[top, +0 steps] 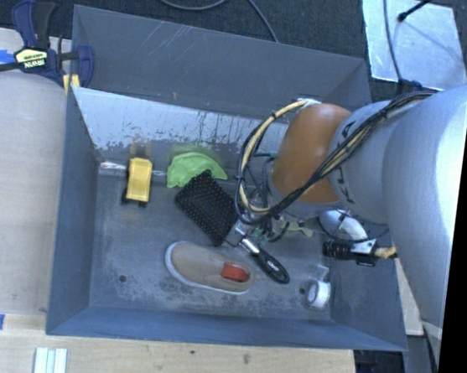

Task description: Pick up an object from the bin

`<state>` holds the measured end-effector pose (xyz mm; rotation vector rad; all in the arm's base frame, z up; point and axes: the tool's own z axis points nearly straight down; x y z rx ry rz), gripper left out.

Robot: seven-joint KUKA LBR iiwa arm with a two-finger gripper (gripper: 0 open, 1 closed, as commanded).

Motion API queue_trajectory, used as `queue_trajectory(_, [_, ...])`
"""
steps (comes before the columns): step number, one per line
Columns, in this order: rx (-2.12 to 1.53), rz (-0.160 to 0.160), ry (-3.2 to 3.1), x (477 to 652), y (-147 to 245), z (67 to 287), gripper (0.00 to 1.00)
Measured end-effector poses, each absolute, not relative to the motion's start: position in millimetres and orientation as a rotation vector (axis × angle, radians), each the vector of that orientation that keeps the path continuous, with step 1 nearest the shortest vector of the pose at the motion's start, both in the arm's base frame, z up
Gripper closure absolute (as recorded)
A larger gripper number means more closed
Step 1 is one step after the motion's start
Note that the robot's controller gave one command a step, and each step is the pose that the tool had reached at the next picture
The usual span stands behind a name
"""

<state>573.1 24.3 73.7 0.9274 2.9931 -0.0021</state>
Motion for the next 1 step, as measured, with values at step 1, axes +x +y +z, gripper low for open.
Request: queue_trajectory(1, [0.531,-0.005,3.086,571.9,32.4,126.7,1.00])
